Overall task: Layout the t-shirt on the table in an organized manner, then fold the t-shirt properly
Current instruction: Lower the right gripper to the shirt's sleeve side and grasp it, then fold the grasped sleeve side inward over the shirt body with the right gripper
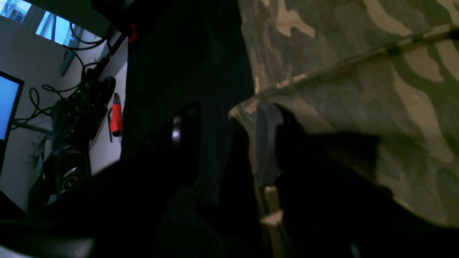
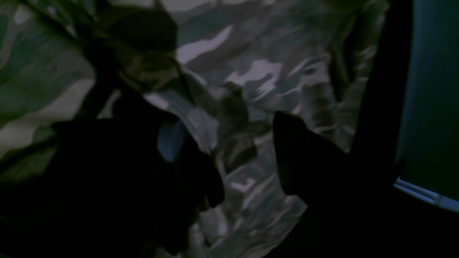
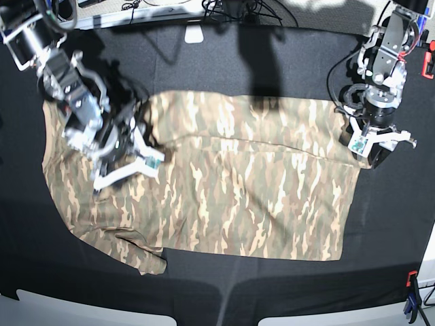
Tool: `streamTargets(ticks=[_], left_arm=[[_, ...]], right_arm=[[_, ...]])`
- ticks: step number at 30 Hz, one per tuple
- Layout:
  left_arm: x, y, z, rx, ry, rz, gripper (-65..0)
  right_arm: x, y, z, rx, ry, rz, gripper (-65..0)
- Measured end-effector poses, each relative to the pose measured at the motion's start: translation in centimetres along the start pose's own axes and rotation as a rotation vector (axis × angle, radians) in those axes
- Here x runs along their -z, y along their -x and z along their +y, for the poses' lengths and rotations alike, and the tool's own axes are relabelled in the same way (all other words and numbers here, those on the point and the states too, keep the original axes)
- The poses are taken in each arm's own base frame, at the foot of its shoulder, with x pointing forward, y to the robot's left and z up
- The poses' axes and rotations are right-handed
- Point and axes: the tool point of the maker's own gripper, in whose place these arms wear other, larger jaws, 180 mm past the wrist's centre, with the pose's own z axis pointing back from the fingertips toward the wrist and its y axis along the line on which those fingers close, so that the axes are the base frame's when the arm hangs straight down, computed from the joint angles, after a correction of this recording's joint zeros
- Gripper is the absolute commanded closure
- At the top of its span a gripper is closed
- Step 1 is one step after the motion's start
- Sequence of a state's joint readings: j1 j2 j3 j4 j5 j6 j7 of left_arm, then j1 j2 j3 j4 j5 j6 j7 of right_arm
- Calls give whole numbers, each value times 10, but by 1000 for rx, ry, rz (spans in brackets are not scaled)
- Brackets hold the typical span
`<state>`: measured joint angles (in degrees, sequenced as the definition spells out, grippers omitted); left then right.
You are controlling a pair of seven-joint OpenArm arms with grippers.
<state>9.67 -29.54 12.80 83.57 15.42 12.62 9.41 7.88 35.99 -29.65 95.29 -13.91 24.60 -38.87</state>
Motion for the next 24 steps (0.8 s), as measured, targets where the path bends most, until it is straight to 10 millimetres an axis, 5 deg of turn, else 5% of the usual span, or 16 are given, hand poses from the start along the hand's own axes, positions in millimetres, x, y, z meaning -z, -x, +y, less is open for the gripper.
streamTargets(ticks=[8, 14, 21, 24], left_arm=[[0, 3, 0, 0, 0, 16, -232], [0, 3, 0, 0, 0, 15, -232], [0, 3, 0, 0, 0, 15, -232], [0, 3, 0, 0, 1, 16, -232]], right_arm=[[0, -13, -10, 41, 19, -33, -345], [4, -46, -3, 112, 23, -101, -345], [1, -92, -27, 277, 183, -192, -345], [0, -109, -23, 306, 182, -218, -345]])
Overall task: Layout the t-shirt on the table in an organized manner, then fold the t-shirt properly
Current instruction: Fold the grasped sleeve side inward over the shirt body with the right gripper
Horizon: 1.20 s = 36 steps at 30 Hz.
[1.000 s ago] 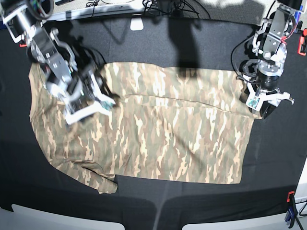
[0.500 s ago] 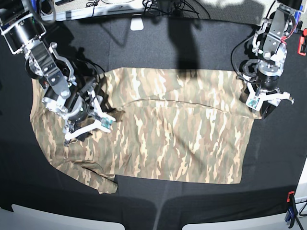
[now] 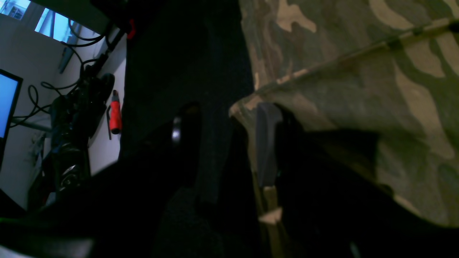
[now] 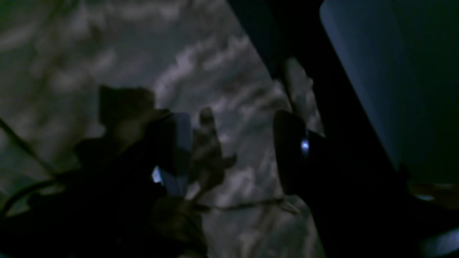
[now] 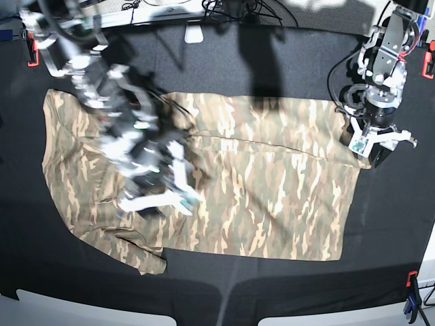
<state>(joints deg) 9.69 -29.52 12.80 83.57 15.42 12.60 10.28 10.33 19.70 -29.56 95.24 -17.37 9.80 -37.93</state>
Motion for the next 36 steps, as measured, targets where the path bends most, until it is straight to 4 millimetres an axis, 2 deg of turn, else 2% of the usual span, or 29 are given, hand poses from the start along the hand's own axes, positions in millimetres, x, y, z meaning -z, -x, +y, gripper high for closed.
streamTargets(ticks=[6, 9, 11, 15, 20, 25, 27, 30, 34, 36], left_arm=[[0, 0, 0, 0, 0, -1, -232], [0, 0, 0, 0, -1, -1, -232], [0, 0, 0, 0, -1, 0, -232], [0, 0, 0, 0, 0, -1, -232], [0, 0, 0, 0, -1, 0, -232], [0, 0, 0, 0, -1, 0, -232], [0, 0, 0, 0, -1, 0, -232], [0, 0, 0, 0, 0, -1, -232], [0, 0, 0, 1, -1, 0, -232], [0, 0, 0, 0, 0, -1, -232]], right_arm=[[-8, 22, 14, 24, -94, 129, -344], [-20, 28, 3, -79, -111, 141, -344], [-28, 39, 0, -143, -163, 155, -344], [-38, 69, 9, -219, -281, 211, -344], [-37, 91, -6, -253, -258, 265, -344], [-25, 121, -14, -253, -231, 335, -344], [-20, 122, -25, -245, -179, 347, -344], [-14, 111, -38, -221, -137, 330, -344], [-6, 91, -61, -187, -59, 298, -344], [-1, 76, -64, -162, -40, 268, -344]])
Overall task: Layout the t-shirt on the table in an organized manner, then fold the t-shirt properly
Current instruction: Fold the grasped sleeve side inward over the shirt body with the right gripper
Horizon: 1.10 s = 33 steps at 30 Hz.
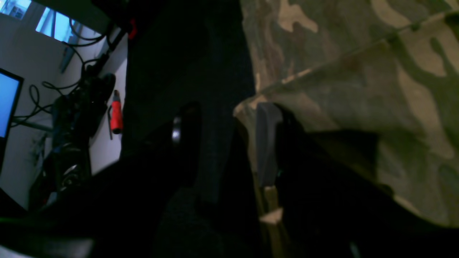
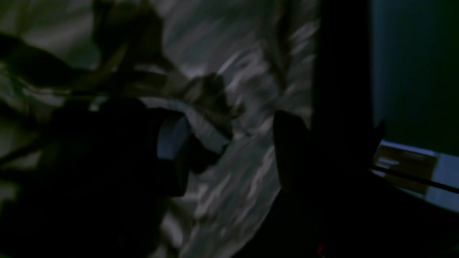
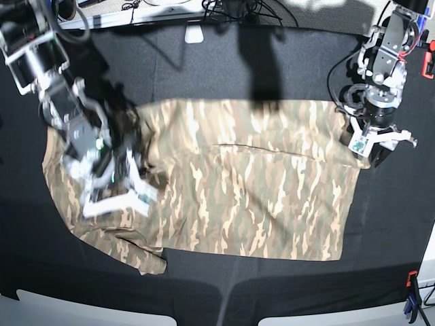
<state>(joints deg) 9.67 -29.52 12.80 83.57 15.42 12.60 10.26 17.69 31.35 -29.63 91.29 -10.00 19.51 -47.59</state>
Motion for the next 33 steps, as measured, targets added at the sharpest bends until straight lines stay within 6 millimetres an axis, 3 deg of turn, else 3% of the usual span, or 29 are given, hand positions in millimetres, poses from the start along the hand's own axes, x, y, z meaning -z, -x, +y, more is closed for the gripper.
streamTargets(ticks=[7, 13, 17, 21, 25, 27, 29, 33], left_arm=[[0, 0, 0, 0, 0, 0, -232], [0, 0, 0, 0, 0, 0, -232], [0, 0, 0, 19, -2, 0, -232], [-3, 9, 9, 194, -38, 75, -232], [-19, -21, 24, 242, -63, -13, -232], [-31, -32, 30, 251, -51, -60, -232], [-45, -30, 17, 310, 56, -53, -232], [-84, 1, -29, 432, 384, -5, -232]], right_arm=[[6, -36, 19, 73, -32, -76, -344], [12, -47, -11, 209, 217, -87, -344], [9, -61, -2, 250, 191, -99, -344], [-9, -82, 3, 241, 127, -149, -344], [-30, -93, -2, 251, 145, -191, -344], [-35, -92, 5, 254, 134, -193, -344], [-38, -89, 16, 255, 114, -193, -344], [-44, -82, 33, 244, 100, -184, -344]])
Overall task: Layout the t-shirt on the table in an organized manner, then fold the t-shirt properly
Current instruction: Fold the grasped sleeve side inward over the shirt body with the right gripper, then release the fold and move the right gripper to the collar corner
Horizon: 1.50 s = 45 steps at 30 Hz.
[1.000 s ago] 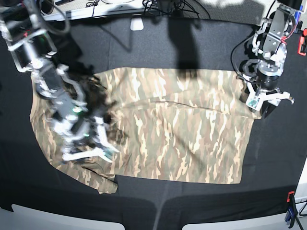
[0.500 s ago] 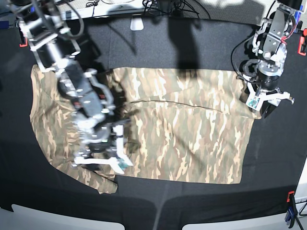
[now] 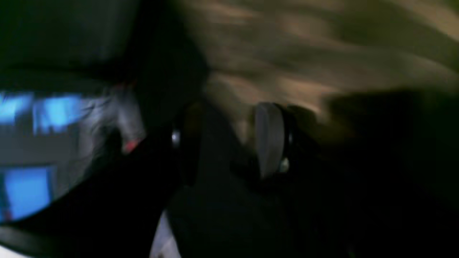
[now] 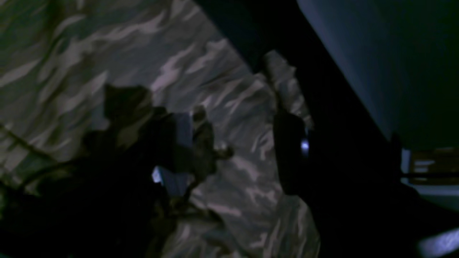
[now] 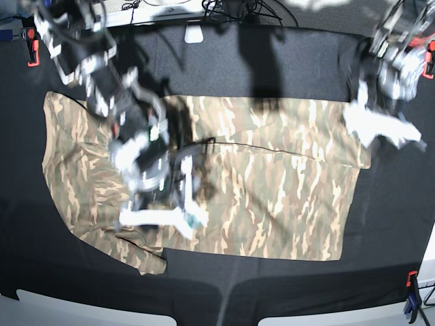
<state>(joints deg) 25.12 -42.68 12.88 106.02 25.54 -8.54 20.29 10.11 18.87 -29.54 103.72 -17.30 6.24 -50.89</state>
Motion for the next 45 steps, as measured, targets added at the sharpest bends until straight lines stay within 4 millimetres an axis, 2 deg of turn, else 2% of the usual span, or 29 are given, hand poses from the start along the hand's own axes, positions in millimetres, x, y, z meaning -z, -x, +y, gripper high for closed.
streamTargets(ticks=[2, 6, 9, 11, 14, 17, 22, 29, 36, 39, 41, 43, 45], left_arm=[[-7, 7, -15, 34, 60, 9, -232], [-7, 11, -17, 79, 70, -23, -232], [-7, 13, -40, 96, 178, -44, -232], [-6, 23, -48, 131, 194, -24, -232], [1, 40, -42, 171, 173, 18, -232], [5, 43, -39, 170, 166, 12, -232], [10, 35, -30, 170, 150, -14, -232], [14, 34, -27, 164, 141, -15, -232], [35, 32, -24, 59, 105, -3, -230], [31, 41, -32, 61, 125, 32, -200], [31, 43, -31, 66, 126, 35, -119], [31, 42, -30, 68, 122, 30, 0], [31, 39, -30, 73, 122, 14, 0]], right_arm=[[-3, 4, 4, -6, -2, 5, -344], [-6, 9, 5, -13, -5, 13, -344], [-8, 10, 4, -11, -3, 20, -344], [-8, 11, 4, -11, -3, 27, -344], [-10, 16, 9, -10, -14, 38, -344], [-12, 22, 18, -8, -32, 51, -344], [-13, 26, 19, -17, -27, 59, -344], [-21, 28, 27, -11, -45, 58, -344], [-39, 25, 39, 6, -70, 28, -344], [-44, 42, 50, -23, -103, 67, -344], [-49, 60, 57, -76, -139, 102, -344], [-57, 86, 62, -124, -161, 154, -344], [-66, 114, 62, -183, -171, 211, -344]])
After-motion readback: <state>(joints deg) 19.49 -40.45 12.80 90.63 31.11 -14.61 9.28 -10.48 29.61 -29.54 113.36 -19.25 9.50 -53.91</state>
